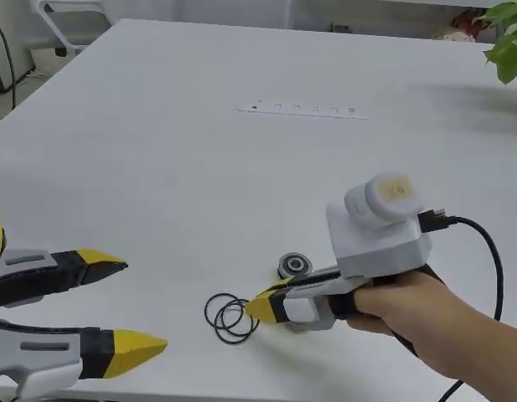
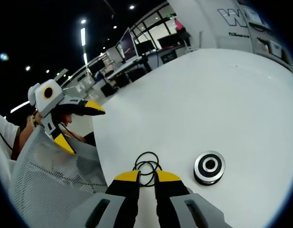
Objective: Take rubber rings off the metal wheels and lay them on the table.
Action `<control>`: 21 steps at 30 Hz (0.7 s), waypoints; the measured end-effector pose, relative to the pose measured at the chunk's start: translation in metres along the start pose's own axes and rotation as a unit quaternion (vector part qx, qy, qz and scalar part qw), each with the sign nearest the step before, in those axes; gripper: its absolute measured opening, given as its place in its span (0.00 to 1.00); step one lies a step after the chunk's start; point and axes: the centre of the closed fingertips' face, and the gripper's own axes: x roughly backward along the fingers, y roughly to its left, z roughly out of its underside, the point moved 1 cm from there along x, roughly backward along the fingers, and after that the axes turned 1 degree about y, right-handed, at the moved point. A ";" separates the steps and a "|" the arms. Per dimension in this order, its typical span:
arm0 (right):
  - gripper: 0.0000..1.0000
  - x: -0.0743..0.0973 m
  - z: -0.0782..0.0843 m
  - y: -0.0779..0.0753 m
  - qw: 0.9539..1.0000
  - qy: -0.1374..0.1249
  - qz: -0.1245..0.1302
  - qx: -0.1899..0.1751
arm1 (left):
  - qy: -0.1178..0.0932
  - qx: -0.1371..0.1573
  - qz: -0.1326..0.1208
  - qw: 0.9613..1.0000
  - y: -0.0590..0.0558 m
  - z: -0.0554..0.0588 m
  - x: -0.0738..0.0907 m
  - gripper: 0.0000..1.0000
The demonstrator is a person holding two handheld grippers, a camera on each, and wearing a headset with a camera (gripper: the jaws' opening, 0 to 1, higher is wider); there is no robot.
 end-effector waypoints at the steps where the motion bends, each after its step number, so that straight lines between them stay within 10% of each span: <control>1: 0.10 0.001 -0.001 0.001 1.000 -0.001 -0.001 0.005 | 0.000 0.000 0.000 1.000 0.001 0.000 0.000 0.61; 13: 0.20 0.014 -0.018 -0.003 0.997 -0.027 0.006 0.066 | -0.001 -0.020 -0.004 1.000 0.014 -0.015 0.006 0.62; 21: 0.22 0.028 -0.027 -0.021 0.997 -0.055 0.028 0.049 | -0.017 -0.054 -0.002 0.998 0.023 -0.046 0.002 0.62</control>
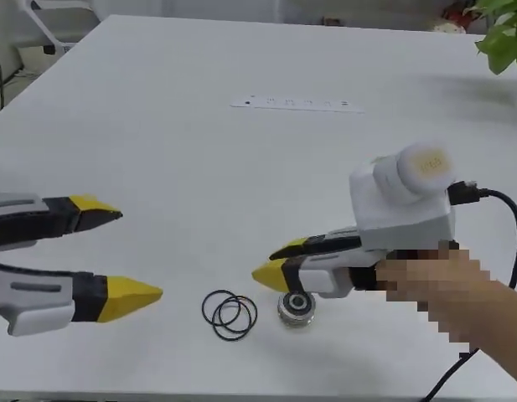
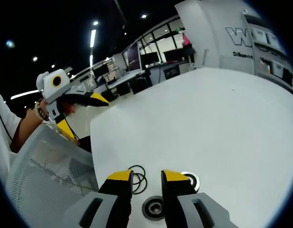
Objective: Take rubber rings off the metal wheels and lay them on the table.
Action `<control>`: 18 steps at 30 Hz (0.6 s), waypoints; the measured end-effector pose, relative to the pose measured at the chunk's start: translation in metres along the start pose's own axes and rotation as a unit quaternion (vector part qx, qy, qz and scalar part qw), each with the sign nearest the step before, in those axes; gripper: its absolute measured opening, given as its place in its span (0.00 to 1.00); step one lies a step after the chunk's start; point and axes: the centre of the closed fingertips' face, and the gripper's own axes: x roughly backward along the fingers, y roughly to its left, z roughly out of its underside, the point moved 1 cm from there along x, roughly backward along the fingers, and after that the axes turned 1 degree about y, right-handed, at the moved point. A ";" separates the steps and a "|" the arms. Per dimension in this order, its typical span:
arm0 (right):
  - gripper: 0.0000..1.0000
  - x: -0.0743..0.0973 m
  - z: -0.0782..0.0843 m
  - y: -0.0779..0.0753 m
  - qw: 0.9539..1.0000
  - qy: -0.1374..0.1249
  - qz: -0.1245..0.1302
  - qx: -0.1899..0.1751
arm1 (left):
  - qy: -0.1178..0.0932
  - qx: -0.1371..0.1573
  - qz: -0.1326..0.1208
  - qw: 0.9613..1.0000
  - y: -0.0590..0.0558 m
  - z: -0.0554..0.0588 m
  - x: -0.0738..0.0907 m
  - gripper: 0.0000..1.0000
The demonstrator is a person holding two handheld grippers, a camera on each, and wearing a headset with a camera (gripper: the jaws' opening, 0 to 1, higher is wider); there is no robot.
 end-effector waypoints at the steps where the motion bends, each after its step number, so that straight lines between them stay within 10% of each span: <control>1: 0.22 0.001 0.000 -0.001 1.000 -0.001 0.001 -0.001 | -0.002 -0.004 0.000 1.000 0.001 -0.004 -0.001 0.62; 18: 0.19 0.010 0.011 -0.036 0.998 0.003 0.048 -0.035 | -0.036 -0.090 0.047 0.994 -0.001 -0.068 -0.053 0.59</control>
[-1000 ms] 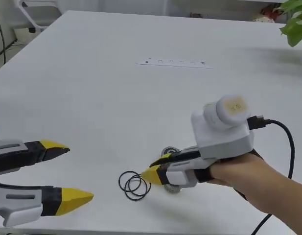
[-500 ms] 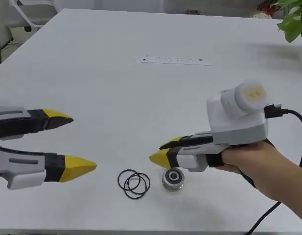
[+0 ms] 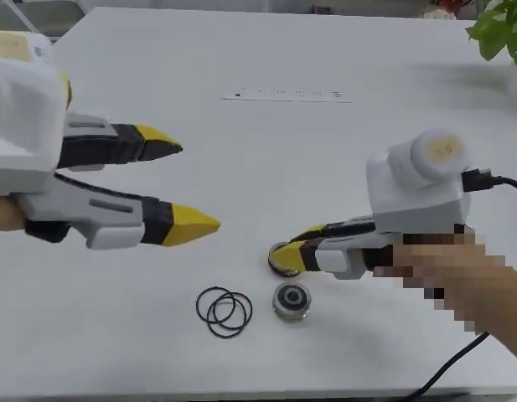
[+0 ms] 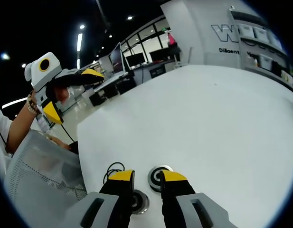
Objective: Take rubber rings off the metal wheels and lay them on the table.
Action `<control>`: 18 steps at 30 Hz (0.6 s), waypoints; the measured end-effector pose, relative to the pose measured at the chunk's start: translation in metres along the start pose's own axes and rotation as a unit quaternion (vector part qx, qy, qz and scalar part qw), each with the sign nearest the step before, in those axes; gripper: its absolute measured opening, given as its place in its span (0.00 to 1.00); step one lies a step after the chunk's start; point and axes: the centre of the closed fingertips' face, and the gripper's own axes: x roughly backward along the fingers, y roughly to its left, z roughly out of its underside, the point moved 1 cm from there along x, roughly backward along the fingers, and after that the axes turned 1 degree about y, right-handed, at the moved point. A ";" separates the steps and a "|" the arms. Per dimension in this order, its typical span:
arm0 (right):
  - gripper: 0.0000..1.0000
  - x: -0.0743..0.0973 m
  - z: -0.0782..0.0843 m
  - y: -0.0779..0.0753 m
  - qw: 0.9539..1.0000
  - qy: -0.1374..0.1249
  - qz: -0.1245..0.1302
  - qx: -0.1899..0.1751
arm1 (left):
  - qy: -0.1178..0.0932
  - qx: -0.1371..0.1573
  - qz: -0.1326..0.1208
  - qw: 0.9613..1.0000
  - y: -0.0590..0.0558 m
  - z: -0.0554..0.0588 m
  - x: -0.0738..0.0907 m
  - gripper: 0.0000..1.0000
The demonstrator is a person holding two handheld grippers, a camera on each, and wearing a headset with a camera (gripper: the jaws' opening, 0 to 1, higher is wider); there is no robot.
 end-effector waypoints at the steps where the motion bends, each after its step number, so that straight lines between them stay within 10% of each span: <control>1: 0.19 0.000 0.001 -0.001 1.000 0.001 0.001 -0.001 | -0.003 -0.003 0.005 1.000 -0.001 -0.003 -0.007 0.59; 8: 0.19 0.003 0.010 -0.016 1.000 0.009 0.023 -0.015 | 0.032 -0.051 0.042 0.997 -0.010 -0.001 -0.042 0.55; 18: 0.18 0.003 0.022 -0.027 0.999 0.026 0.037 -0.021 | 0.028 -0.064 0.069 0.995 -0.010 -0.006 -0.086 0.48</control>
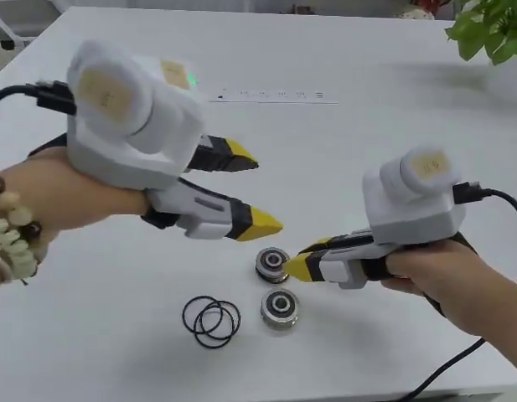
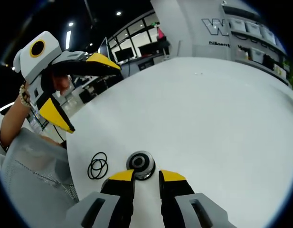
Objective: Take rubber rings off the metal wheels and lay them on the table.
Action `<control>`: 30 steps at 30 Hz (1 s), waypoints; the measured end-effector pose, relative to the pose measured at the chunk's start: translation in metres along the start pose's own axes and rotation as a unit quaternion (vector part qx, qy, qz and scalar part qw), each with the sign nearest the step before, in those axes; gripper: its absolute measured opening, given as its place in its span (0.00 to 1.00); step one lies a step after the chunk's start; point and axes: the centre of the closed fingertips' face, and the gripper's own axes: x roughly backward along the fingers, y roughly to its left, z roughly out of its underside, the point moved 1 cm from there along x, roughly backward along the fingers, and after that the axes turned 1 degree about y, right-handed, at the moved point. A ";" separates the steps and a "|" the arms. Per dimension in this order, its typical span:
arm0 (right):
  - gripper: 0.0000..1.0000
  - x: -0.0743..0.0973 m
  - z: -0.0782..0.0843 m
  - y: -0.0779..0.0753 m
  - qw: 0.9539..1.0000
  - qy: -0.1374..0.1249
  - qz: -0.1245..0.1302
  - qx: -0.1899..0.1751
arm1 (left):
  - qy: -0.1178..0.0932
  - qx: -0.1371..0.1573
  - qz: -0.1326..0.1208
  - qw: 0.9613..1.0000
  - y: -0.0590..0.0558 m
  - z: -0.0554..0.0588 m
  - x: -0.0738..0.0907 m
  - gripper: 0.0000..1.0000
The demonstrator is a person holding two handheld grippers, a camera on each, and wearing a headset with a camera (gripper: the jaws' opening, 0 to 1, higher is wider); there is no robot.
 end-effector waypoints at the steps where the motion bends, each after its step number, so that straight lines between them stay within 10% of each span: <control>1: 0.18 0.000 0.001 0.000 1.000 0.002 0.000 0.001 | -0.001 -0.001 0.005 1.000 0.000 0.002 -0.007 0.47; 6: 0.19 -0.001 0.004 -0.001 1.000 0.006 0.002 0.003 | -0.004 0.006 -0.002 1.000 -0.003 0.021 -0.028 0.42; 14: 0.20 0.000 0.004 -0.001 1.000 0.003 0.005 -0.001 | -0.011 0.103 0.028 0.994 -0.016 0.057 -0.042 0.37; 30: 0.21 -0.004 0.014 0.003 0.999 0.024 0.000 0.030 | 0.013 0.116 0.025 0.993 -0.020 0.079 -0.052 0.20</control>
